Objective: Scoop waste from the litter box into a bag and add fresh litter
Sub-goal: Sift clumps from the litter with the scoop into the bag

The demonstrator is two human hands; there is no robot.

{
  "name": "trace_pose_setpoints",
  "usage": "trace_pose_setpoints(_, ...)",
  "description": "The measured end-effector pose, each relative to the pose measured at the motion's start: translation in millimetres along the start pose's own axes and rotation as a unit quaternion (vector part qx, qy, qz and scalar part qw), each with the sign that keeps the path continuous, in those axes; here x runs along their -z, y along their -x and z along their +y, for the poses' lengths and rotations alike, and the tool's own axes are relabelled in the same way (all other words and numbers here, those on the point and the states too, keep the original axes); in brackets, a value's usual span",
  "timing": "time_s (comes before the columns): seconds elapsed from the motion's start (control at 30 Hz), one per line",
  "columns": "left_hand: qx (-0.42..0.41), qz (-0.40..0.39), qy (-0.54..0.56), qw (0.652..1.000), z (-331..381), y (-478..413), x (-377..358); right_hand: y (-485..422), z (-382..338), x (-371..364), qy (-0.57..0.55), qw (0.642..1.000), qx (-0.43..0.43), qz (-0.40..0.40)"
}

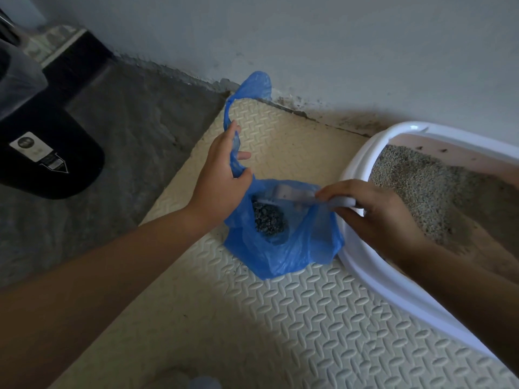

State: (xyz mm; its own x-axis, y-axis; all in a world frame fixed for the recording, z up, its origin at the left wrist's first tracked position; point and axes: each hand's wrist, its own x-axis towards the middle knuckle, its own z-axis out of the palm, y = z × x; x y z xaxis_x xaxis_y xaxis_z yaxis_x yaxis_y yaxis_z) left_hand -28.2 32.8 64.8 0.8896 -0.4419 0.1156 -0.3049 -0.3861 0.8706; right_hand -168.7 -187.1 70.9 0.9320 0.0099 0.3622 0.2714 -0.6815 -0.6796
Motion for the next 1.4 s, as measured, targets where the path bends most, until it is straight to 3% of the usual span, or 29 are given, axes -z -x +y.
trace_pose_setpoints(0.13, -0.001, -0.001, -0.006, 1.000, 0.7, 0.2, -0.9, 3.2, -0.8, 2.2, 0.000, 1.000, 0.011, 0.012)
trace_pose_setpoints(0.5, -0.005, -0.009, -0.017, 1.000, 2.4, -0.8, -4.8, 10.7, -10.7, 10.1, -0.134, 0.982, -0.095, 0.091)
trace_pose_setpoints(0.83, -0.002, -0.014, -0.019, 1.000, 4.6, 0.4, -8.3, 12.4, -5.1, 18.2, -0.201, 0.959, -0.163, 0.116)
trace_pose_setpoints(1.03, -0.001, -0.027, -0.015, 1.000, 9.8, 2.1, -16.4, 27.5, 17.4, 37.4, -0.323, 0.887, -0.290, 0.158)
trace_pose_setpoints(1.17, -0.016, -0.045, -0.026, 0.999, 15.1, 3.0, -28.2, 60.7, 34.0, 71.3, -0.434, 0.782, -0.355, 0.270)
trace_pose_setpoints(1.23, -0.022, -0.057, -0.030, 0.998, 18.6, 3.9, -36.8, 82.2, 49.0, 91.1, -0.447, 0.746, -0.372, 0.324)
trace_pose_setpoints(1.3, -0.029, -0.070, -0.033, 0.997, 22.6, 5.3, -47.0, 106.9, 66.7, 109.5, -0.423, 0.742, -0.384, 0.349)
trace_pose_setpoints(1.4, -0.044, -0.093, -0.033, 0.994, 28.5, 8.9, -64.6, 147.6, 92.0, 139.2, -0.332, 0.784, -0.405, 0.334)
